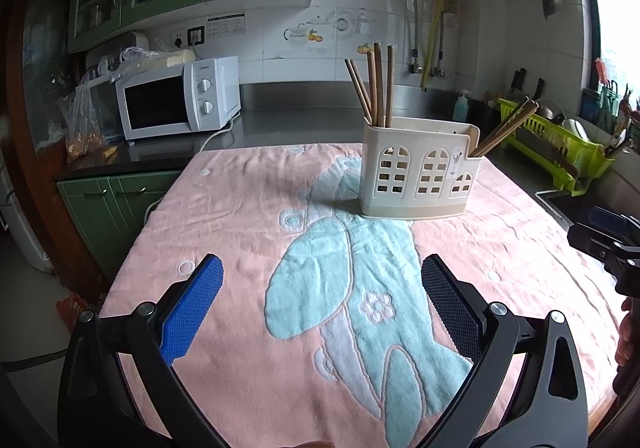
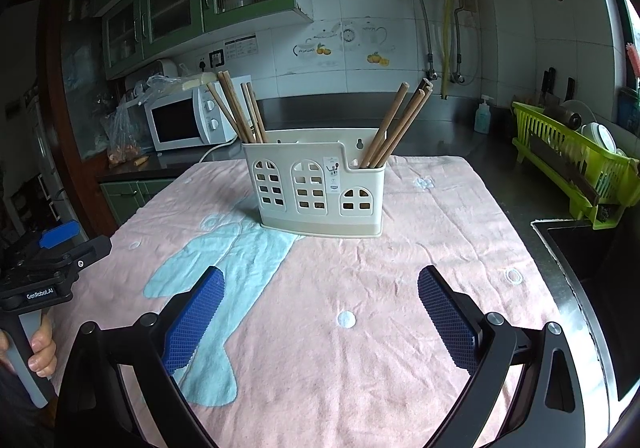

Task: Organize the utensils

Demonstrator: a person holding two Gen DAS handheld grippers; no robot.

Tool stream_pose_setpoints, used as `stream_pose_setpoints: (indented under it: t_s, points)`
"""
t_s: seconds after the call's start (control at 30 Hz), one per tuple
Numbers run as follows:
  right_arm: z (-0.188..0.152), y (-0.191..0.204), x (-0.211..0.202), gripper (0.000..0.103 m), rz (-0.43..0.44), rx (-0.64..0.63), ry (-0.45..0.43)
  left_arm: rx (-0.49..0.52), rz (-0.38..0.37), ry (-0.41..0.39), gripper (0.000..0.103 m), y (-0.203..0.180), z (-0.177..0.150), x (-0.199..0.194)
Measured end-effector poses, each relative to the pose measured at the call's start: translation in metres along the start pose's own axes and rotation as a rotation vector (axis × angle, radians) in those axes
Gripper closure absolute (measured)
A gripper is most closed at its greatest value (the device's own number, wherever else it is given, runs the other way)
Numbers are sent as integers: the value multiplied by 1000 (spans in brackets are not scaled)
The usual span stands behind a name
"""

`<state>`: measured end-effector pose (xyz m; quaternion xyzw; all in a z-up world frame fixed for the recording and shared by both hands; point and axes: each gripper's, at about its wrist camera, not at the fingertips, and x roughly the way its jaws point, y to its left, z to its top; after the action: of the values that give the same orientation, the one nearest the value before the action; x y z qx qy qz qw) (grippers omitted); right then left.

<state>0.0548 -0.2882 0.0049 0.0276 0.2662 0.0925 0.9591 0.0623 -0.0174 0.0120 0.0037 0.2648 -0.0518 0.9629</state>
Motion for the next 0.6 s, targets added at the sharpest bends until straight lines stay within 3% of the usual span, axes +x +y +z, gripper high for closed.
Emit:
stream_pose_setpoints:
  t_s: [0.6]
  points:
    - [-1,3,3,9,5,-4,7,-3,-1,11,5,-2,-3,4]
